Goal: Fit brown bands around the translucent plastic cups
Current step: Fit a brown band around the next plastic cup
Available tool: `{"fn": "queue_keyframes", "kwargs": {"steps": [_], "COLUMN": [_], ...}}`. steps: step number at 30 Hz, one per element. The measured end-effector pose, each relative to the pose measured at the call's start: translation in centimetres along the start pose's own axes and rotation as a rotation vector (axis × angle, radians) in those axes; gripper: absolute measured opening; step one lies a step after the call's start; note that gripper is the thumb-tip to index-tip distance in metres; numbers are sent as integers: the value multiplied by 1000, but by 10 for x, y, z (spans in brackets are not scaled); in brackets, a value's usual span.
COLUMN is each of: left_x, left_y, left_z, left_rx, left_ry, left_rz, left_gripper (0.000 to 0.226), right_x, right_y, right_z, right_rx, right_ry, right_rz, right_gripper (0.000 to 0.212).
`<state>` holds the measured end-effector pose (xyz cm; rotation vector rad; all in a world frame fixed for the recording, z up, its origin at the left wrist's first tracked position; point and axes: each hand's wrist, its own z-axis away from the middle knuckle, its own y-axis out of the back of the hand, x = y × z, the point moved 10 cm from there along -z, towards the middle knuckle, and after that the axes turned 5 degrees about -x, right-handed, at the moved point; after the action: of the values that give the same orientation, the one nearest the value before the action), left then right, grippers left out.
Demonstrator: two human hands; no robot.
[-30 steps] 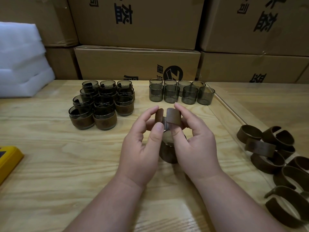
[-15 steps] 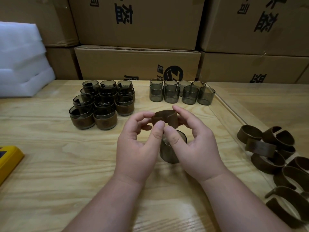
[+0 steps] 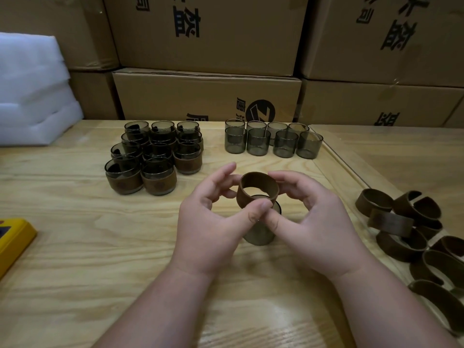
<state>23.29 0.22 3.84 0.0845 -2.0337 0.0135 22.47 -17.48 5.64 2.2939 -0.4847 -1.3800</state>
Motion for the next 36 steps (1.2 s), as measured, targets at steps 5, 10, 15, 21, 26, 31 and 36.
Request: {"fn": "queue_keyframes", "kwargs": {"steps": [5,10,15,21,26,31,36], "left_x": [2,4,7,0,-1,0,9], "left_y": [-4,-6,-8,-5,-5,-5,-6], "left_z": [1,0,0,0,-1,0,2], "left_rx": [-48,-72,-95,-64,-62,-55,-45], "left_ry": [-9,-26,-66,-20,-21,-17,-50], "left_rz": [-73,-93,-115,-97,-88,-77,-139], "left_gripper": [61,61,63,63,58,57,51], "right_x": [-1,-1,-2,-9,-9,-10,-9], "right_y": [4,6,9,11,9,11,12], "right_z": [7,9,8,7,7,6,6], "right_rx": [-24,-23,-15,-19,-40,-15,9], "right_ry": [2,-28,-5,1,-12,-34,-57], "right_rz": [9,13,4,68,82,53,62], "right_gripper": [53,58,52,51,57,56,46]}}
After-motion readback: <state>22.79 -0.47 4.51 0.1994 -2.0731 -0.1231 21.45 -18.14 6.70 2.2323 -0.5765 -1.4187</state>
